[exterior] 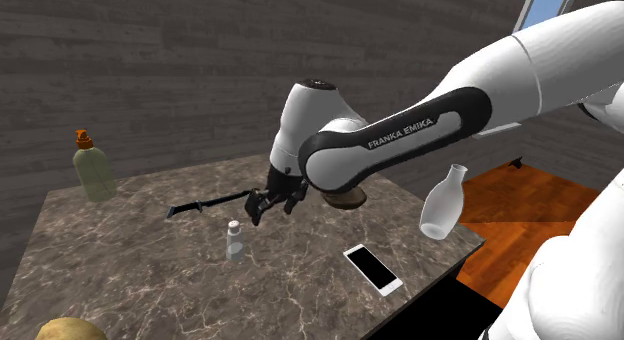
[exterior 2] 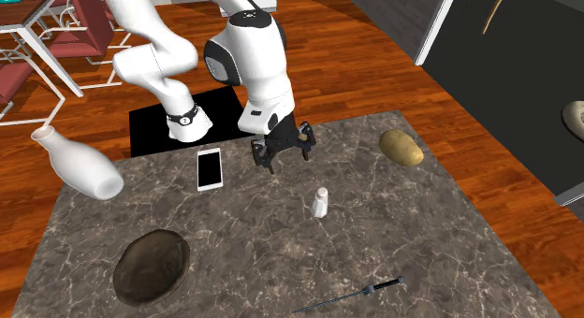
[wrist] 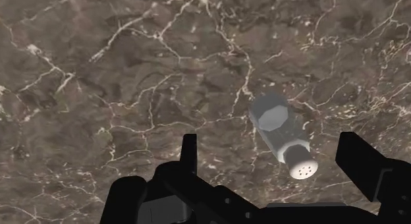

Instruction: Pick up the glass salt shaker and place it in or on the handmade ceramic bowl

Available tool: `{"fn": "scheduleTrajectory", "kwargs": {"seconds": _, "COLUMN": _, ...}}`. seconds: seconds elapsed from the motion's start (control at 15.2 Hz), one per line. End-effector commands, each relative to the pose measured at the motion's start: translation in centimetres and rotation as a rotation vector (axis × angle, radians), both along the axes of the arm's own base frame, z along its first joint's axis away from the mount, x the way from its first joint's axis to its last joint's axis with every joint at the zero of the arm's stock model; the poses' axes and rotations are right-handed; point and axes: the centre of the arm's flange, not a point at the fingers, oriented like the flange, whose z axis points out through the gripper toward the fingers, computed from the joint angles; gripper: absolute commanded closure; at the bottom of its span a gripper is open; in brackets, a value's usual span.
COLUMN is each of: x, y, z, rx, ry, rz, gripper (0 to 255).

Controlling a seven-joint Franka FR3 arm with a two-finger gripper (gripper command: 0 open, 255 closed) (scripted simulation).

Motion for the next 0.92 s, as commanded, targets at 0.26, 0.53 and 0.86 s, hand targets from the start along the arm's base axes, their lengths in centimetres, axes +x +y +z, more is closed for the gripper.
{"fn": "scheduleTrajectory", "kwargs": {"seconds": 0.26, "x": 4.8, "y": 4.5, "z": -4.2, "rx": 0.010, "ry": -0.020, "rz": -0.050, "gripper": 0}}
{"fn": "scheduleTrajectory", "kwargs": {"seconds": 0.53, "x": 5.9, "y": 5.4, "z": -5.9, "rx": 0.011, "ry": -0.023, "rz": -0.059, "gripper": 0}}
{"fn": "scheduleTrajectory", "kwargs": {"seconds": 0.86, "x": 6.7, "y": 5.7, "z": -8.8, "rx": 0.011, "ry": -0.023, "rz": -0.059, "gripper": 0}}
